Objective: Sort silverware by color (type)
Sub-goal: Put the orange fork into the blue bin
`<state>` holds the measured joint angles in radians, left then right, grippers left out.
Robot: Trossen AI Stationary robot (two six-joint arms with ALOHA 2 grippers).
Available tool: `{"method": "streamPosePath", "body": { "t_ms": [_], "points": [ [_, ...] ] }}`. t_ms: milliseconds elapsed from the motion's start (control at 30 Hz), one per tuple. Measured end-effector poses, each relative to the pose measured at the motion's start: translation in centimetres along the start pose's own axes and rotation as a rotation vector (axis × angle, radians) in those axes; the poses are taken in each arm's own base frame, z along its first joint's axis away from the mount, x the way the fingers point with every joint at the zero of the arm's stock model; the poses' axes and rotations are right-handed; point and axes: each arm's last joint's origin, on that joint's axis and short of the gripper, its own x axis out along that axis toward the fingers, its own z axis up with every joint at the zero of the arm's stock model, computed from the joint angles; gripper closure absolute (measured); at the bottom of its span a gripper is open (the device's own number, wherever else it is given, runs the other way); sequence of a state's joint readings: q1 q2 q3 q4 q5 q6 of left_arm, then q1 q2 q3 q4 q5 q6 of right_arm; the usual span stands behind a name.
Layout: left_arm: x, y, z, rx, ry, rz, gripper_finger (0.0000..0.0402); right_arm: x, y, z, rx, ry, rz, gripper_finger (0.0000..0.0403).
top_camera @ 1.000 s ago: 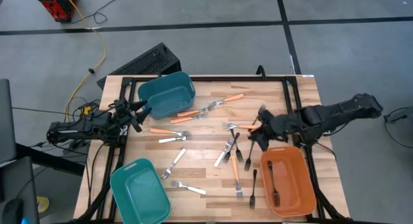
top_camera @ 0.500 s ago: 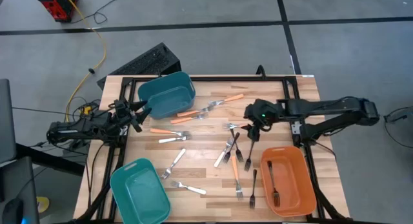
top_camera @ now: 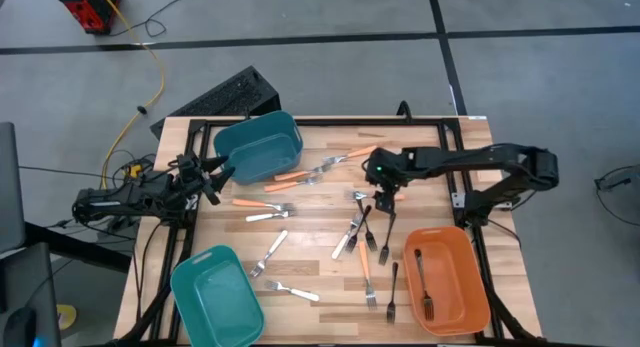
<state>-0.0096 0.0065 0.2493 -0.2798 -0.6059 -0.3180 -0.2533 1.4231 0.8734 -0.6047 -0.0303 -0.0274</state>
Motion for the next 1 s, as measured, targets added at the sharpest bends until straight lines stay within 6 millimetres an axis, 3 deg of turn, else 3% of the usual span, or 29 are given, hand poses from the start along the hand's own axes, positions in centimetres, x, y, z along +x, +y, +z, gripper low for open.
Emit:
{"method": "streamPosePath", "body": {
  "t_ms": [467, 767, 867, 1000],
  "points": [
    [0.0, 0.0, 0.0, 0.004, 0.002, -0.001, 0.0167, 4.9, -1.1, -0.8, -0.057, 0.201, 0.024, 0.0133],
    [0.0, 0.0, 0.0, 0.006, 0.004, 0.001, 0.0167, 6.5, -2.1, -1.1, -0.033, 0.263, -0.015, 0.0136],
    [0.0, 0.1, -0.2, 0.013, 0.015, 0.004, 0.0167, 6.8, -2.1, -1.3, -0.037, 0.285, -0.029, 0.0158],
    [0.0, 0.1, -0.2, 0.018, 0.022, 0.006, 0.0167, 6.8, -2.2, -1.3, -0.035, 0.288, -0.046, 0.0216]
  ]
}}
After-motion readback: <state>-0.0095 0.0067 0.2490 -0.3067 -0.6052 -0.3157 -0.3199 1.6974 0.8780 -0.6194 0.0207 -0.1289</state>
